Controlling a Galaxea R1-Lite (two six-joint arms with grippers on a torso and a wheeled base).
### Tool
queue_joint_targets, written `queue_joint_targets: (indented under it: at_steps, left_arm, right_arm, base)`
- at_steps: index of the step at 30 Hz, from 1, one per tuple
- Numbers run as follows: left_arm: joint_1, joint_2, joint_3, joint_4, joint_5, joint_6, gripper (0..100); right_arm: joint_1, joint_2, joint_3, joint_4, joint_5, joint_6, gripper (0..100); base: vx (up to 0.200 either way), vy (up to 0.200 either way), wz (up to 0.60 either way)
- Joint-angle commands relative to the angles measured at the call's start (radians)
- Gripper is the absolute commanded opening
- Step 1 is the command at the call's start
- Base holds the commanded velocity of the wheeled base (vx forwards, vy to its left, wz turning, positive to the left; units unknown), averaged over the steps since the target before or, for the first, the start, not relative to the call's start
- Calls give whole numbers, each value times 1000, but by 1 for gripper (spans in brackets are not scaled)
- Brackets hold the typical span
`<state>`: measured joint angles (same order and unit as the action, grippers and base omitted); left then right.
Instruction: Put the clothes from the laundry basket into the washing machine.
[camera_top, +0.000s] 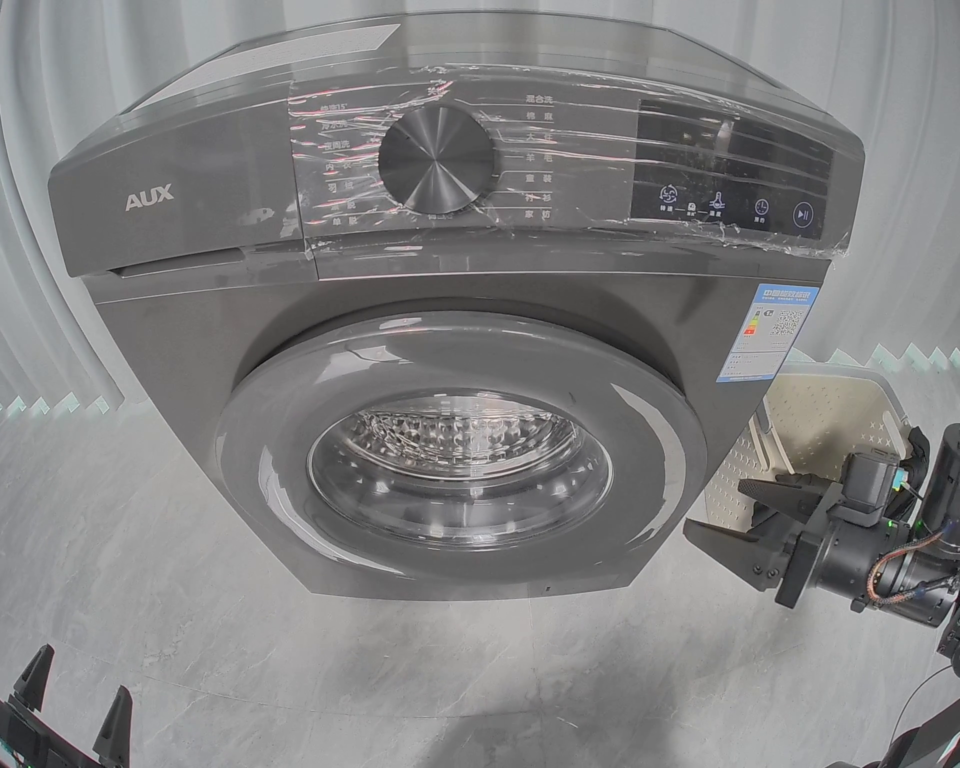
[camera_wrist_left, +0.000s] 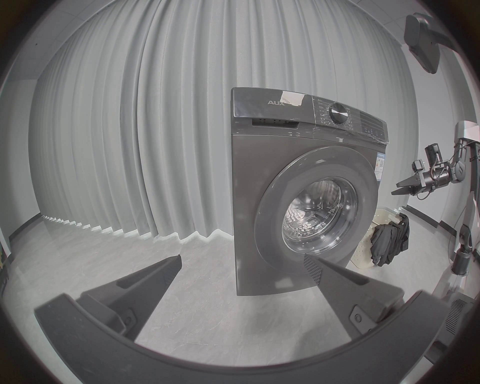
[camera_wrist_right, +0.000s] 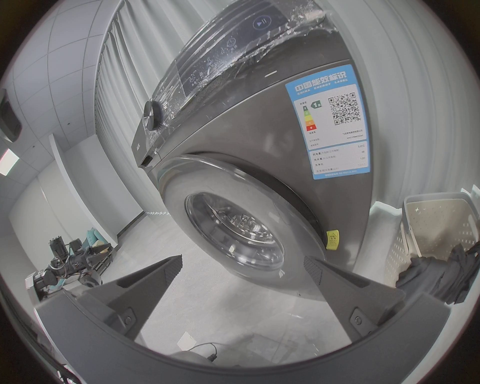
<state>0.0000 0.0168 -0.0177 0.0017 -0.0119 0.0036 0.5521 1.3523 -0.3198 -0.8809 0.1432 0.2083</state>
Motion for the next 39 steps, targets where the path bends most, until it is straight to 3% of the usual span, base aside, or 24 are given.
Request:
queue_joint_targets:
  at_steps: [1,21,34,39]
  left_arm:
    - [0,-17,16,0,0,1,100]
    - [0,-17,16,0,0,1,100]
    - [0,-17,18,0,0,-1,100]
    - [0,-17,16,1,0,-1,100]
  right_arm:
    - [11,85,-7,-43,-22,2,100]
    - [-9,129,-73,-55,-65,-13,100]
    - [3,183,-65,-87,-16,-7,100]
    - [11,145,33,-118,9,-13,100]
  base:
    - [0,0,0]
    - [0,0,0]
    - [0,0,0]
    - [0,0,0]
